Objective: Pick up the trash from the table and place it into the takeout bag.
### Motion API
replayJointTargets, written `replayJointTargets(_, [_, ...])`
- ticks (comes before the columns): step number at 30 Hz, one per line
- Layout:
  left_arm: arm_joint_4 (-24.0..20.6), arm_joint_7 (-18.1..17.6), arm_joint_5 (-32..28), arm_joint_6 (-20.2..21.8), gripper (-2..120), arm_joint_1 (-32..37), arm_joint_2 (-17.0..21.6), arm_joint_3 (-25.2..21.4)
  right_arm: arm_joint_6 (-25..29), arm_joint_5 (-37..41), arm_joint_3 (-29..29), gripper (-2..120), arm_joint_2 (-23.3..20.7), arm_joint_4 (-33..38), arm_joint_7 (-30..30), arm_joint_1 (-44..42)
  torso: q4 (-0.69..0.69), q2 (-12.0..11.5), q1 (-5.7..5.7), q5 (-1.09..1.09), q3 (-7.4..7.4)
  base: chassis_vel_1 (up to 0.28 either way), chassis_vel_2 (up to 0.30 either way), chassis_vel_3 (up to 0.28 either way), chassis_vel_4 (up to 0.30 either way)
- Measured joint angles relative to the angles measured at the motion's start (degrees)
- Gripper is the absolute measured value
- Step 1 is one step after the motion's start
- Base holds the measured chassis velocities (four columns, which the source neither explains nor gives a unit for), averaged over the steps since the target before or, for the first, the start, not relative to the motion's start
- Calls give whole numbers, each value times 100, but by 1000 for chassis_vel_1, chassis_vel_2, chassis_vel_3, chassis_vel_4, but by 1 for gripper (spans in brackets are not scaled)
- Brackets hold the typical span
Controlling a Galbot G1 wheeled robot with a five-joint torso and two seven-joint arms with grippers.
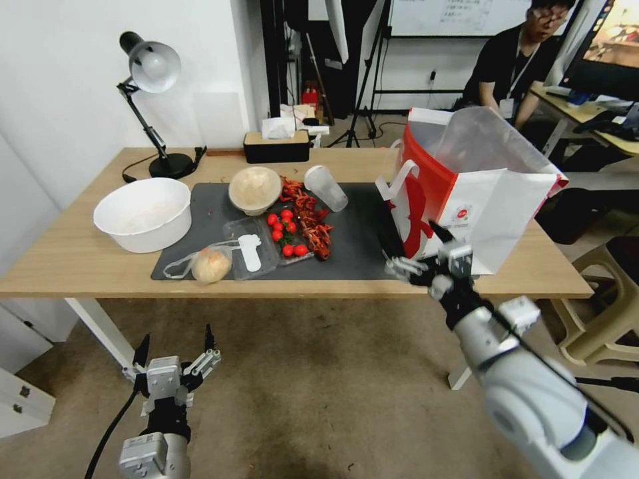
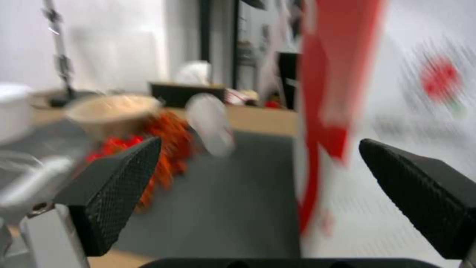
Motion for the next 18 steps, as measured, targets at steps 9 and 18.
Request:
replayJointTargets(9, [-2,2,-23,-10,100,0,13,-10,467,-714,71,100,454,-187,175,-701,0,0,0,1,1,0,0,0,0])
replayJointTargets(18, [0,11,-82,-5,100,-11,39,3,929,-1147,41,100,861,-340,339,-1365,-1,0,0,2,1,0,0,0,0])
